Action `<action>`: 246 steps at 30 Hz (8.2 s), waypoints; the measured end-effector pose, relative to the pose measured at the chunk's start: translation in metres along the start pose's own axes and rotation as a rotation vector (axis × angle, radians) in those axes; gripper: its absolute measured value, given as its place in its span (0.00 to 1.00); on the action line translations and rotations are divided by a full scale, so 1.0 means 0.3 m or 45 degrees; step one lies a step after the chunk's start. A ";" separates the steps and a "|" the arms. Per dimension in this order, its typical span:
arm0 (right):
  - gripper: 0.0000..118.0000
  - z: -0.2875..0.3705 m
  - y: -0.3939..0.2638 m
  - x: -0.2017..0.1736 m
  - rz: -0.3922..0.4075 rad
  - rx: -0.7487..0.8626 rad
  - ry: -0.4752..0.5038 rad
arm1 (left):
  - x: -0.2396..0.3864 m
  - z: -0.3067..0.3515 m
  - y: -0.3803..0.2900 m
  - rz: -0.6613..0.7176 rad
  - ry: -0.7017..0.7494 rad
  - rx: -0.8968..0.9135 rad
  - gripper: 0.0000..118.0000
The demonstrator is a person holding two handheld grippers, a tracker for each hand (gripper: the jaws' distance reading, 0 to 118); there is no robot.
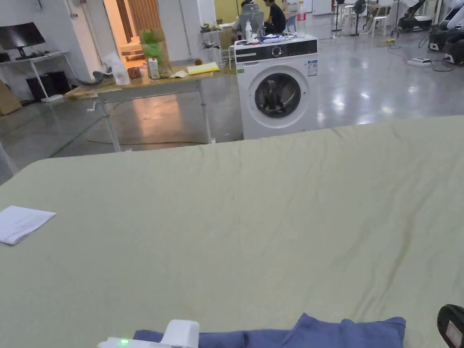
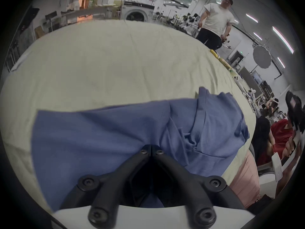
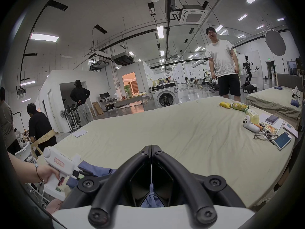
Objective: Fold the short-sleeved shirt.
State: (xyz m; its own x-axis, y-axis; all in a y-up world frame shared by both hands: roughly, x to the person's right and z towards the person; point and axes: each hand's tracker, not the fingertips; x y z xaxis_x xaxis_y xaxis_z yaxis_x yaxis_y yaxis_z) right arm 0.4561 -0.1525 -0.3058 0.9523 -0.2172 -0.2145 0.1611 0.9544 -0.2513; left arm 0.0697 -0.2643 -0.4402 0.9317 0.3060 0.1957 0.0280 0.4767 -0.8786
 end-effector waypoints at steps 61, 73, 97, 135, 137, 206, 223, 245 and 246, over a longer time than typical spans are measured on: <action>0.00 -0.062 0.018 -0.162 0.020 -0.101 0.163 | -0.527 0.608 -0.021 0.377 0.391 0.038 0.03; 0.00 -0.026 0.007 -0.079 -0.125 -0.080 0.151 | -0.080 0.399 0.152 0.457 -0.133 -0.023 0.28; 0.00 0.003 0.015 0.009 -0.141 -0.077 0.040 | 0.120 0.105 -0.028 0.064 -0.112 0.074 0.00; 0.00 0.072 0.017 -0.206 0.194 0.502 -0.384 | -0.038 0.681 -0.352 -0.042 0.773 1.485 0.00; 0.00 0.082 0.024 -0.211 0.184 0.530 -0.391 | -0.045 0.689 -0.344 -0.040 0.774 1.496 0.00; 0.00 -0.330 -0.009 -0.211 -0.325 -0.635 0.323 | -1.092 0.746 0.108 0.117 0.349 -0.133 0.13; 0.00 -0.343 -0.012 -0.252 -0.257 -0.648 0.302 | -1.033 0.865 -0.009 0.170 0.577 0.251 0.39; 0.00 0.014 0.222 -0.163 0.192 0.396 -0.102 | 0.303 0.654 -0.075 -0.222 0.436 1.502 0.00; 0.00 0.028 0.210 -0.158 0.209 0.452 -0.139 | 0.325 0.650 -0.080 -0.215 0.443 1.534 0.00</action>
State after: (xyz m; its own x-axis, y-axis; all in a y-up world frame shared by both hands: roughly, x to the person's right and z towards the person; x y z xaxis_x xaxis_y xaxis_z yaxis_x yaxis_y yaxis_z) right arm 0.4232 -0.0802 -0.3034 0.9916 -0.0514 -0.1187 0.0661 0.9902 0.1232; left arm 0.0892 -0.0852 -0.3150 0.9995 0.0234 -0.0193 -0.0206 0.9907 0.1345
